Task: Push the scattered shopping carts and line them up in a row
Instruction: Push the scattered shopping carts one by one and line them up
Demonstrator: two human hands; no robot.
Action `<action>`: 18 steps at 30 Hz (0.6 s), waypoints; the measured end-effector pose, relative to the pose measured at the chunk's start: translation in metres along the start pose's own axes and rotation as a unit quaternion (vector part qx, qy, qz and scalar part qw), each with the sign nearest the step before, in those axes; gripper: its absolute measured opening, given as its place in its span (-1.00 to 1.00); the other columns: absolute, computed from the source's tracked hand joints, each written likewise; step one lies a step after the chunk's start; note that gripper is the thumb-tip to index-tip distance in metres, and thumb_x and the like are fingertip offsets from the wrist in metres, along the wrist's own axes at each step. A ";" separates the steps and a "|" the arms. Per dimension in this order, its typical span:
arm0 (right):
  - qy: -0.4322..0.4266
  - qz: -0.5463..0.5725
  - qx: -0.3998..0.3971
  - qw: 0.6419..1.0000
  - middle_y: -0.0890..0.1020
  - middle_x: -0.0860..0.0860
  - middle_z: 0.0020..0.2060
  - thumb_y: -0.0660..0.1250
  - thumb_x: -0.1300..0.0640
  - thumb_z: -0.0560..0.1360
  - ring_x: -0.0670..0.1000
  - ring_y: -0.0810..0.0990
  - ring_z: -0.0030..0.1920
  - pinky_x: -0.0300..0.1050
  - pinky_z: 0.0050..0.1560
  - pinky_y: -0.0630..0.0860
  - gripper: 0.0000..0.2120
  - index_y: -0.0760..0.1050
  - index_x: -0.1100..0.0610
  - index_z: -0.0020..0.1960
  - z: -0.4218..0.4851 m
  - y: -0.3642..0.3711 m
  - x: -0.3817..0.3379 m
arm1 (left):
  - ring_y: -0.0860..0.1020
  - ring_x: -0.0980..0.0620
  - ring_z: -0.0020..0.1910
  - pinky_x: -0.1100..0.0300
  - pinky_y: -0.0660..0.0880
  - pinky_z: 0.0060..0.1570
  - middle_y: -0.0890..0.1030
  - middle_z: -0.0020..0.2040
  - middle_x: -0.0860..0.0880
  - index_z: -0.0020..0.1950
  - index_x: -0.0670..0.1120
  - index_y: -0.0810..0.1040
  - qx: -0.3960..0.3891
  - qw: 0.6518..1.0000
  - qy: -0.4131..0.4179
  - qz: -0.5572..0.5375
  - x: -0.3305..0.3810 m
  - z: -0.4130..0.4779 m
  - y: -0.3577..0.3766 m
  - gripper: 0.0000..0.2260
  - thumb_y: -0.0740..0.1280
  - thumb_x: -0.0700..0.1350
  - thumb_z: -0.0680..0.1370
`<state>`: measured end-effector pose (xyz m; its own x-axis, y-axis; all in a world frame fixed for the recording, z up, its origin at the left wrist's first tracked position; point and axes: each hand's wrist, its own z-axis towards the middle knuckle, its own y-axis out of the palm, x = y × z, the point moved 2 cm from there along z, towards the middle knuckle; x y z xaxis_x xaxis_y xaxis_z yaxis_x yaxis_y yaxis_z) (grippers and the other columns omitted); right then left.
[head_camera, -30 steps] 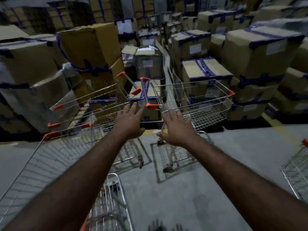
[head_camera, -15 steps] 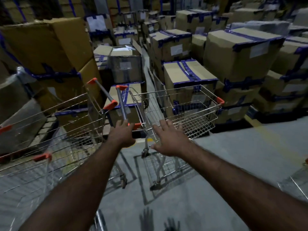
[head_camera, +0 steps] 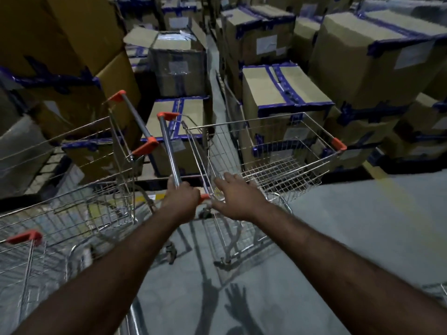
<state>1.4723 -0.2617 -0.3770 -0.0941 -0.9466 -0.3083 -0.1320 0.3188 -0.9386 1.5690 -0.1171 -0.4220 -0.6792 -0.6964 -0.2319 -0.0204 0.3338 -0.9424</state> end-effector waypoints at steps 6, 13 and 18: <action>-0.004 0.082 0.031 0.996 0.42 0.08 0.46 0.06 -0.36 0.54 0.17 0.39 0.43 0.29 0.35 0.37 -0.31 0.30 0.02 0.53 0.028 -0.017 0.007 | 0.49 -0.11 0.32 -0.36 0.04 0.44 0.59 0.26 0.00 0.53 0.13 0.31 -0.026 0.982 0.185 -0.013 0.089 -0.033 -0.019 -0.56 0.18 0.08 0.65; 0.028 0.139 0.013 0.990 0.60 0.07 0.27 0.26 -0.26 0.56 0.14 0.58 0.23 0.10 0.17 0.56 -0.46 0.42 -0.02 0.45 0.020 -0.018 0.029 | 0.55 0.08 0.20 0.04 0.45 0.29 0.67 0.17 0.12 0.25 0.13 0.62 -0.024 0.946 0.212 -0.242 0.131 -0.027 -0.021 -0.35 0.16 0.54 0.42; 0.073 0.146 0.016 0.986 0.55 0.13 0.35 0.22 -0.23 0.61 0.18 0.54 0.32 0.11 0.25 0.51 -0.45 0.39 0.07 0.47 0.001 -0.012 0.048 | 0.32 0.01 0.48 -0.11 0.07 0.51 0.45 0.47 0.05 0.44 0.11 0.47 0.067 0.975 0.175 -0.122 0.045 0.010 -0.012 -0.43 0.36 0.33 0.49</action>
<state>1.4704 -0.3113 -0.3805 -0.2649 -0.7972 -0.5425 -0.0473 0.5727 -0.8184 1.5461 -0.1593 -0.4234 -0.8757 -0.4767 0.0769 -0.1324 0.0839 -0.9876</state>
